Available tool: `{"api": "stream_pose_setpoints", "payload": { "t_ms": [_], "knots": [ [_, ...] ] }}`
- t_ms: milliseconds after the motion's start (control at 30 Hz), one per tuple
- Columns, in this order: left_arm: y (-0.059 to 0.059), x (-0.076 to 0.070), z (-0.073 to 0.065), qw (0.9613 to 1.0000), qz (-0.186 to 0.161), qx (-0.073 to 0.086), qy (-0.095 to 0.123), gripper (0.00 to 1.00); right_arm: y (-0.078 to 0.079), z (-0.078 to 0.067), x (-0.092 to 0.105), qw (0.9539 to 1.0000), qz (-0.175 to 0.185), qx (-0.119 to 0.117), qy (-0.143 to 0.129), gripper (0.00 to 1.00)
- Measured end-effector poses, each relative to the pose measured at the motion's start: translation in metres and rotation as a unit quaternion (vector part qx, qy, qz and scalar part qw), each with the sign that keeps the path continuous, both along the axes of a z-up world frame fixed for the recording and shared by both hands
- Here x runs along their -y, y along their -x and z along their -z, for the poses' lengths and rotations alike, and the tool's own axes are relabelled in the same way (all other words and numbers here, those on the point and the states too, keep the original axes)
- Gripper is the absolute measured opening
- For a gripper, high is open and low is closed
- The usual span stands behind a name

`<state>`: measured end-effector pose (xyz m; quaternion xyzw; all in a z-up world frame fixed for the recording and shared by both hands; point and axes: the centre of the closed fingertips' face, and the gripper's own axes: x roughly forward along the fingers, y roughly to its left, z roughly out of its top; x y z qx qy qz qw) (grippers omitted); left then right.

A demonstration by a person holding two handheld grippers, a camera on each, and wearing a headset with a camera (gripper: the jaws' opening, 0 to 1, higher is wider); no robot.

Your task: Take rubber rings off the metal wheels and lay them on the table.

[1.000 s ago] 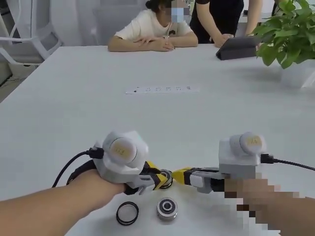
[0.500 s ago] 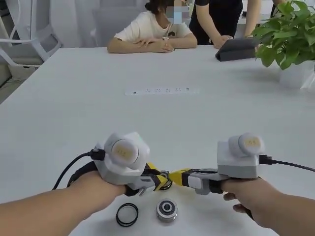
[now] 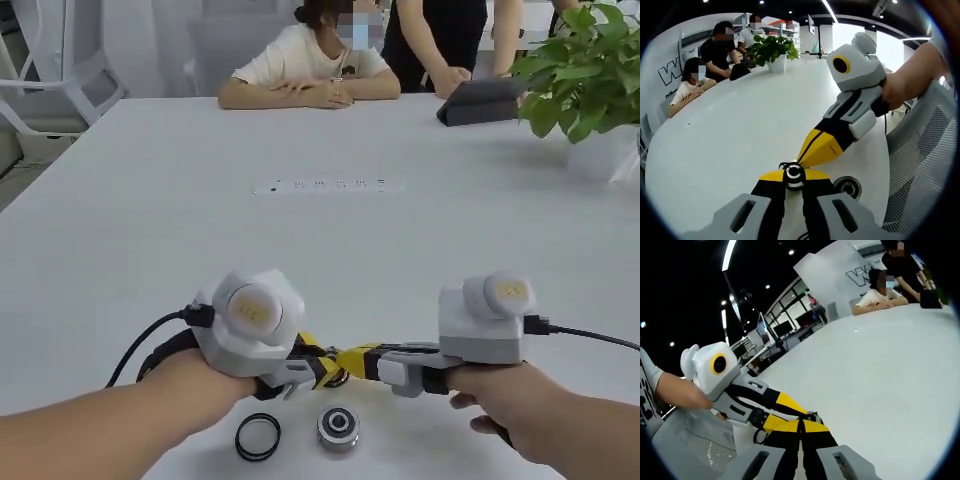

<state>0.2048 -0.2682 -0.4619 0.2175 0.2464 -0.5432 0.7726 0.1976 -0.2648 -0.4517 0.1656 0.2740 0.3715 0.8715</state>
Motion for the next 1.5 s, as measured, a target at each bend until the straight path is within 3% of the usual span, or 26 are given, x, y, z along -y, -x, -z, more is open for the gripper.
{"api": "stream_pose_setpoints", "payload": {
  "t_ms": [467,567,733,900,1100,1500],
  "knots": [
    [0.000,0.001,0.000,1.0000,0.000,0.000,0.002,0.07,0.009,-0.012,-0.001,0.9987,-0.009,-0.008,-0.050,0.00],
    [0.001,0.001,0.000,1.0000,0.000,-0.001,0.001,0.07,0.010,-0.012,0.001,0.9988,-0.004,-0.008,-0.048,0.00],
    [0.001,0.001,0.000,1.0000,-0.003,0.000,0.003,0.07,0.006,-0.008,0.005,0.9998,0.004,0.000,-0.020,0.00],
    [0.002,0.001,-0.001,0.9998,0.013,0.012,-0.007,0.07,0.006,-0.006,0.006,0.9999,0.003,0.001,-0.013,0.00],
    [0.006,-0.002,-0.003,0.9995,0.026,0.014,-0.014,0.09,0.005,-0.008,0.007,0.9999,0.005,0.003,-0.011,0.00],
    [0.009,-0.012,-0.022,0.9996,0.026,0.008,0.010,0.16,0.004,-0.011,0.007,0.9999,0.005,0.004,-0.015,0.00]
  ]
}}
